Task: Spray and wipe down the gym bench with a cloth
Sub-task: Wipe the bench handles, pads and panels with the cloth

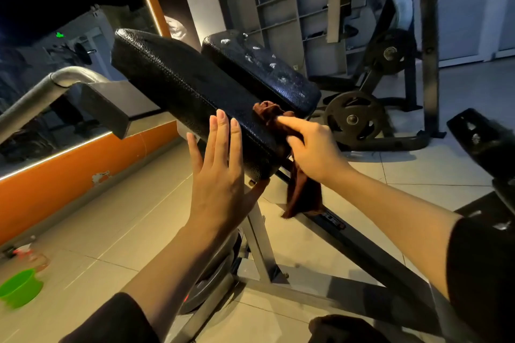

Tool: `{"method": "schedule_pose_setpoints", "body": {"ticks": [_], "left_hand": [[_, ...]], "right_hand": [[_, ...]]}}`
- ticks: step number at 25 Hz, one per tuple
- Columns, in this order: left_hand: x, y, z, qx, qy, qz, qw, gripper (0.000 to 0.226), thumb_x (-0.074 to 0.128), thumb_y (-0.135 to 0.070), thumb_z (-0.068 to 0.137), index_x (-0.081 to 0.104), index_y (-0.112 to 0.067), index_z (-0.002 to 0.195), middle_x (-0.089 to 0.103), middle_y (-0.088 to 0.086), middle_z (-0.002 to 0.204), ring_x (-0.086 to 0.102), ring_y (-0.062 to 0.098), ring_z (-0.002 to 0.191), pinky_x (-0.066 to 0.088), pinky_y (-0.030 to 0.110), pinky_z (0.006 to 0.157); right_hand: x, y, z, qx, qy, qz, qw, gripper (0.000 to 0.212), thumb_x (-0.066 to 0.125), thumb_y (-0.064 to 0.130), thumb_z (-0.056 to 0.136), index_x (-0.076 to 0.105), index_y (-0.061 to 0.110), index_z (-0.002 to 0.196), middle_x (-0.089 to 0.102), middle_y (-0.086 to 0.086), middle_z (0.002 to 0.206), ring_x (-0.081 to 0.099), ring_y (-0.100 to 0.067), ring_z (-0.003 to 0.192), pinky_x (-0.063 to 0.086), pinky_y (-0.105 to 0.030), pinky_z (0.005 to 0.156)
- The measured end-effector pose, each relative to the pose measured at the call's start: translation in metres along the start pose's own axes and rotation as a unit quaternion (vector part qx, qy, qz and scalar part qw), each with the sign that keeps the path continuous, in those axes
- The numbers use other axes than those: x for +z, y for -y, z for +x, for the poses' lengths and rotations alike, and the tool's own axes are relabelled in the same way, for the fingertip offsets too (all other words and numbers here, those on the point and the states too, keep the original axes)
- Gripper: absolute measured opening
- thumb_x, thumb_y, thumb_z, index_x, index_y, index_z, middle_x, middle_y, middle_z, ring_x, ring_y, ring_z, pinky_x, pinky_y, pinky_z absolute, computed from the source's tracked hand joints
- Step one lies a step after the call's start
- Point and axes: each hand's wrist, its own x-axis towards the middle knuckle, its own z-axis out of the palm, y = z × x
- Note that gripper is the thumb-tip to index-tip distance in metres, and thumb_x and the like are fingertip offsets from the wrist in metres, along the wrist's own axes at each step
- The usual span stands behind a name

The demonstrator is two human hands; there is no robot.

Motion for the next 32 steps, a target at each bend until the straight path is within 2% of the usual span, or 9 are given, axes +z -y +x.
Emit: {"method": "schedule_pose_setpoints", "body": {"ticks": [5, 8, 10, 13, 18, 21, 26, 29, 32], "left_hand": [[-0.005, 0.001, 0.001, 0.004, 0.018, 0.013, 1.0, 0.099, 0.062, -0.059, 0.081, 0.019, -0.003, 0.151, 0.012, 0.016, 0.16, 0.005, 0.031, 0.148, 0.002, 0.057, 0.118], [-0.006, 0.0, 0.0, 0.001, 0.013, 0.002, 1.0, 0.101, 0.064, -0.056, 0.08, 0.018, -0.002, 0.152, 0.01, 0.018, 0.16, 0.004, 0.031, 0.149, 0.0, 0.059, 0.117], [-0.008, 0.002, -0.002, 0.0, 0.005, -0.008, 1.0, 0.096, 0.059, -0.056, 0.083, 0.017, -0.002, 0.151, 0.009, 0.019, 0.16, 0.004, 0.03, 0.149, -0.001, 0.059, 0.117], [-0.01, 0.011, -0.007, 0.0, -0.006, -0.012, 1.0, 0.087, 0.047, -0.055, 0.086, 0.023, -0.002, 0.15, 0.014, 0.02, 0.159, 0.008, 0.032, 0.148, 0.0, 0.059, 0.117], [-0.014, 0.025, -0.003, 0.019, -0.009, 0.021, 1.0, 0.084, 0.06, -0.048, 0.084, 0.03, -0.004, 0.149, 0.019, 0.02, 0.157, 0.012, 0.034, 0.147, -0.001, 0.06, 0.117], [-0.018, 0.027, 0.003, 0.024, -0.019, 0.017, 0.999, 0.087, 0.069, -0.045, 0.08, 0.033, -0.003, 0.148, 0.02, 0.019, 0.157, 0.011, 0.032, 0.147, 0.0, 0.059, 0.117], [-0.015, 0.024, 0.007, 0.017, -0.022, 0.0, 1.0, 0.085, 0.057, -0.051, 0.085, 0.03, 0.0, 0.148, 0.019, 0.021, 0.157, 0.01, 0.034, 0.147, 0.006, 0.06, 0.117], [-0.009, 0.021, 0.008, 0.015, -0.012, 0.0, 1.0, 0.087, 0.039, -0.058, 0.085, 0.026, 0.001, 0.149, 0.017, 0.02, 0.158, 0.008, 0.033, 0.148, 0.008, 0.059, 0.117], [-0.008, 0.026, 0.008, 0.026, -0.018, 0.009, 0.999, 0.087, 0.038, -0.059, 0.085, 0.029, 0.0, 0.148, 0.021, 0.02, 0.157, 0.01, 0.033, 0.147, 0.004, 0.057, 0.118]], "right_hand": [[-0.013, 0.012, -0.004, 0.003, -0.014, -0.001, 1.0, 0.05, 0.064, 0.009, 0.09, 0.051, 0.014, 0.138, 0.064, -0.005, 0.126, 0.061, -0.022, 0.115, 0.05, -0.04, 0.099], [-0.02, 0.033, 0.002, -0.052, -0.082, 0.042, 0.994, 0.062, 0.077, 0.023, 0.081, 0.05, 0.016, 0.137, 0.065, 0.0, 0.123, 0.061, -0.011, 0.113, 0.048, -0.016, 0.093], [-0.009, 0.038, 0.0, -0.037, 0.005, 0.101, 0.994, 0.05, 0.07, 0.029, 0.085, 0.057, 0.019, 0.132, 0.057, 0.003, 0.134, 0.052, -0.009, 0.124, 0.043, -0.01, 0.092], [0.001, 0.022, -0.011, -0.043, 0.134, 0.214, 0.967, 0.04, 0.055, 0.012, 0.096, 0.054, 0.022, 0.134, 0.048, 0.011, 0.143, 0.043, -0.004, 0.131, 0.043, -0.021, 0.103], [-0.021, -0.017, 0.008, 0.018, 0.029, 0.015, 0.999, 0.037, 0.063, 0.0, 0.088, 0.065, 0.017, 0.121, 0.063, 0.0, 0.123, 0.056, -0.016, 0.119, 0.045, -0.028, 0.102], [-0.021, -0.008, 0.017, 0.023, -0.041, 0.048, 0.998, 0.031, 0.063, 0.004, 0.089, 0.067, 0.015, 0.117, 0.065, 0.002, 0.115, 0.059, -0.015, 0.111, 0.049, -0.028, 0.095], [0.0, 0.026, 0.02, -0.057, 0.125, 0.119, 0.983, 0.035, 0.049, 0.02, 0.1, 0.053, 0.026, 0.134, 0.048, 0.009, 0.136, 0.043, -0.01, 0.127, 0.04, -0.027, 0.104], [0.009, 0.002, 0.025, -0.016, 0.099, 0.076, 0.992, 0.038, 0.038, 0.027, 0.104, 0.043, 0.031, 0.142, 0.033, 0.003, 0.152, 0.023, -0.02, 0.143, 0.023, -0.04, 0.116], [0.006, -0.008, 0.03, 0.047, 0.076, 0.088, 0.992, 0.039, 0.035, 0.027, 0.105, 0.042, 0.026, 0.144, 0.042, -0.001, 0.146, 0.038, -0.022, 0.135, 0.035, -0.044, 0.113]]}}
